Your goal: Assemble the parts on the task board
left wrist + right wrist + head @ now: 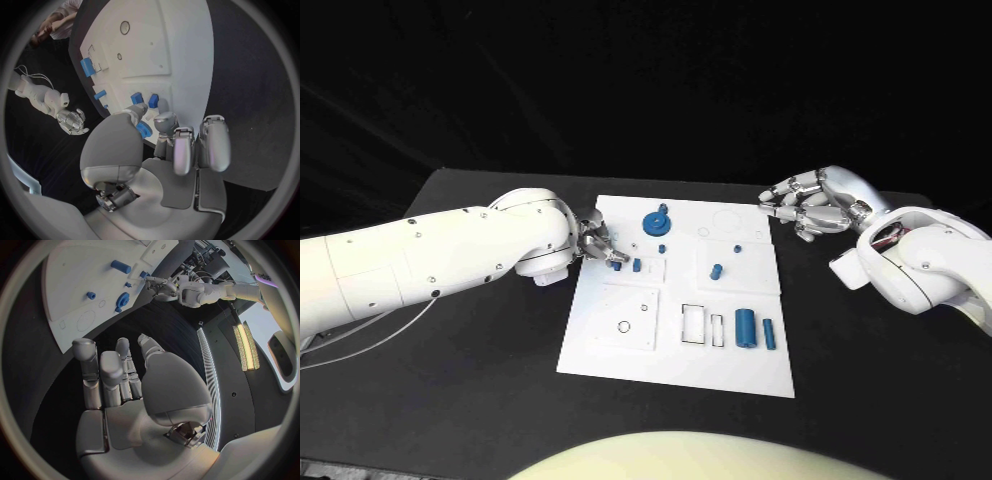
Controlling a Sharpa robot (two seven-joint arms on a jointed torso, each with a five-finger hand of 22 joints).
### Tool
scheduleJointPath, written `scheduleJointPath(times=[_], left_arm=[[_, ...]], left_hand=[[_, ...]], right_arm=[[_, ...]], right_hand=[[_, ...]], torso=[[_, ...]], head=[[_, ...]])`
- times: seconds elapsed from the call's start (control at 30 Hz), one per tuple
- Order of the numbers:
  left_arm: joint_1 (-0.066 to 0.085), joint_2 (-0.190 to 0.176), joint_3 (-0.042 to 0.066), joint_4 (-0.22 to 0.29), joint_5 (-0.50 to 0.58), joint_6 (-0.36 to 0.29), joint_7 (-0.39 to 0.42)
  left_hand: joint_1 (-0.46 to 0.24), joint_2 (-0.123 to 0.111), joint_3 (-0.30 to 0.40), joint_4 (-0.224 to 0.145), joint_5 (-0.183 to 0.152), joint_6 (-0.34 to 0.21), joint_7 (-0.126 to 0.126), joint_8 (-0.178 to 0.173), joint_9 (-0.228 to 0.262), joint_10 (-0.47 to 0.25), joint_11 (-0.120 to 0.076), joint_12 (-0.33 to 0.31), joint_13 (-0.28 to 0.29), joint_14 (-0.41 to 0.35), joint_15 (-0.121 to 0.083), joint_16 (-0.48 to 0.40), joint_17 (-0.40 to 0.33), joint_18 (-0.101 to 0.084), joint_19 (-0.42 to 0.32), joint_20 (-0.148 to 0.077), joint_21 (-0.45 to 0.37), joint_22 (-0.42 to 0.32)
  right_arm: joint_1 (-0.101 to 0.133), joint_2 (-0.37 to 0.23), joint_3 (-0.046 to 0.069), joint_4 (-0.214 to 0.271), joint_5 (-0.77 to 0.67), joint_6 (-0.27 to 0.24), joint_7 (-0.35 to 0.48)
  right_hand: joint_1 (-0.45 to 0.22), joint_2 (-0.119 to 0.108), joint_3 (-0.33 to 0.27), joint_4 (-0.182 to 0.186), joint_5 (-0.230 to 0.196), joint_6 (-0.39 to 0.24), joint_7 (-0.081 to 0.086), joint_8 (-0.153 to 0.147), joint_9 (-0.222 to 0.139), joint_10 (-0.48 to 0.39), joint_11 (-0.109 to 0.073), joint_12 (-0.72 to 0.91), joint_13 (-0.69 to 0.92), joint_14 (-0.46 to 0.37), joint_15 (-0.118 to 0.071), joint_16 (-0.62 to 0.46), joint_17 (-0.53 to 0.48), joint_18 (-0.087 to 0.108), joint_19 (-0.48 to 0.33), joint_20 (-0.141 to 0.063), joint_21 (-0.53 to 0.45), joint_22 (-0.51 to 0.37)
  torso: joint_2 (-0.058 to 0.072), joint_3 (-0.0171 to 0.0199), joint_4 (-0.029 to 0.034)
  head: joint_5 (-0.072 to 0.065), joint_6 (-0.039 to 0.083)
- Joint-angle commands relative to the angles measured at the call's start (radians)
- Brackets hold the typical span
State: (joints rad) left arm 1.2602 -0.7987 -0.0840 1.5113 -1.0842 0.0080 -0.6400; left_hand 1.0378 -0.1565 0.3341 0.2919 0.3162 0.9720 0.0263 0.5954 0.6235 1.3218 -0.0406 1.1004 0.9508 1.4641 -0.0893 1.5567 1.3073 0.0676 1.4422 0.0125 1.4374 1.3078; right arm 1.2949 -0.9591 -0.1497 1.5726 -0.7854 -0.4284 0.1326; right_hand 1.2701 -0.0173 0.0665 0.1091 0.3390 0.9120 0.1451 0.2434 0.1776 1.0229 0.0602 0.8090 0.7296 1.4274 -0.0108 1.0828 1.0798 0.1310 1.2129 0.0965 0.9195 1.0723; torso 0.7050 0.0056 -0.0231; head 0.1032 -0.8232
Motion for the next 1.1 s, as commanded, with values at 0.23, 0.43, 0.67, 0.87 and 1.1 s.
scheduleJointPath(times=[0.23, 0.43, 0.67, 0.87, 1.1], left_arm=[[0.0, -0.002, 0.001, 0.008, 0.007, -0.004, 0.0], [0.0, -0.007, 0.001, 0.009, 0.006, -0.009, -0.001], [0.0, -0.023, 0.014, 0.022, 0.007, -0.035, 0.015], [0.003, -0.044, 0.031, 0.046, 0.053, -0.123, 0.077], [0.016, -0.053, 0.045, 0.06, 0.107, -0.26, 0.246]], left_hand=[[-0.003, 0.007, -0.008, 0.001, 0.005, 0.009, -0.001, 0.003, 0.002, 0.009, -0.001, 0.007, 0.005, 0.103, -0.006, 0.005, 0.25, -0.016, 0.012, -0.001, 0.008, 0.044], [-0.002, 0.008, -0.009, 0.001, 0.005, 0.01, -0.001, 0.003, 0.002, 0.009, -0.002, 0.007, 0.005, 0.103, -0.006, 0.005, 0.25, -0.016, 0.013, -0.001, 0.009, 0.045], [-0.012, 0.006, -0.025, 0.002, 0.004, 0.009, -0.001, 0.004, 0.004, 0.008, -0.002, 0.004, 0.0, 0.103, -0.007, 0.005, 0.25, -0.016, 0.012, -0.003, 0.008, 0.043], [-0.066, 0.014, -0.109, 0.0, -0.001, -0.028, 0.013, -0.003, 0.01, -0.051, 0.01, -0.078, -0.1, 0.102, 0.001, 0.003, 0.248, -0.001, -0.026, -0.002, -0.035, -0.024], [0.049, 0.041, -0.168, -0.011, 0.001, -0.2, 0.088, -0.036, -0.012, -0.303, 0.08, -0.246, -0.285, -0.069, 0.063, -0.273, -0.088, 0.083, -0.291, 0.047, -0.366, -0.463]], right_arm=[[-0.001, 0.001, 0.0, -0.001, -0.008, -0.001, 0.008], [-0.002, 0.0, 0.0, -0.001, -0.008, -0.001, 0.007], [-0.002, 0.0, 0.0, -0.002, -0.008, -0.001, 0.007], [-0.004, 0.003, 0.0, -0.008, -0.008, -0.001, 0.008], [-0.009, 0.004, 0.0, -0.012, -0.007, -0.002, 0.007]], right_hand=[[-0.004, -0.004, -0.001, 0.004, 0.004, -0.008, 0.001, 0.007, -0.001, 0.002, 0.002, 0.003, -0.002, 0.004, 0.0, -0.006, -0.001, 0.012, 0.004, 0.001, -0.004, -0.001], [-0.004, -0.004, -0.001, 0.004, 0.004, -0.008, 0.001, 0.007, -0.001, 0.002, 0.002, 0.003, -0.002, 0.004, 0.0, -0.006, -0.001, 0.012, 0.004, 0.001, -0.004, -0.001], [-0.003, -0.005, -0.001, 0.003, 0.004, -0.008, 0.001, 0.007, -0.001, 0.001, 0.002, 0.004, -0.002, 0.003, -0.001, -0.006, -0.001, 0.012, 0.003, 0.001, -0.005, -0.001], [-0.003, -0.005, -0.001, 0.003, 0.004, -0.008, 0.001, 0.007, -0.002, 0.001, 0.002, 0.004, -0.002, 0.003, -0.001, -0.008, -0.002, 0.012, 0.003, 0.001, -0.006, -0.002], [-0.004, -0.005, -0.001, 0.003, 0.004, -0.008, 0.001, 0.007, -0.002, 0.001, 0.002, 0.004, -0.002, 0.003, 0.0, -0.009, -0.003, 0.013, 0.001, 0.001, -0.009, -0.004]], torso=[[0.0, 0.0, -0.0009], [0.0, 0.0, -0.0006], [0.0, -0.0002, -0.0007], [-0.001, 0.0002, -0.0028], [0.001, -0.0002, -0.0031]], head=[[0.001, -0.001], [0.001, -0.001], [0.0, 0.002], [-0.005, 0.006], [-0.016, 0.016]])
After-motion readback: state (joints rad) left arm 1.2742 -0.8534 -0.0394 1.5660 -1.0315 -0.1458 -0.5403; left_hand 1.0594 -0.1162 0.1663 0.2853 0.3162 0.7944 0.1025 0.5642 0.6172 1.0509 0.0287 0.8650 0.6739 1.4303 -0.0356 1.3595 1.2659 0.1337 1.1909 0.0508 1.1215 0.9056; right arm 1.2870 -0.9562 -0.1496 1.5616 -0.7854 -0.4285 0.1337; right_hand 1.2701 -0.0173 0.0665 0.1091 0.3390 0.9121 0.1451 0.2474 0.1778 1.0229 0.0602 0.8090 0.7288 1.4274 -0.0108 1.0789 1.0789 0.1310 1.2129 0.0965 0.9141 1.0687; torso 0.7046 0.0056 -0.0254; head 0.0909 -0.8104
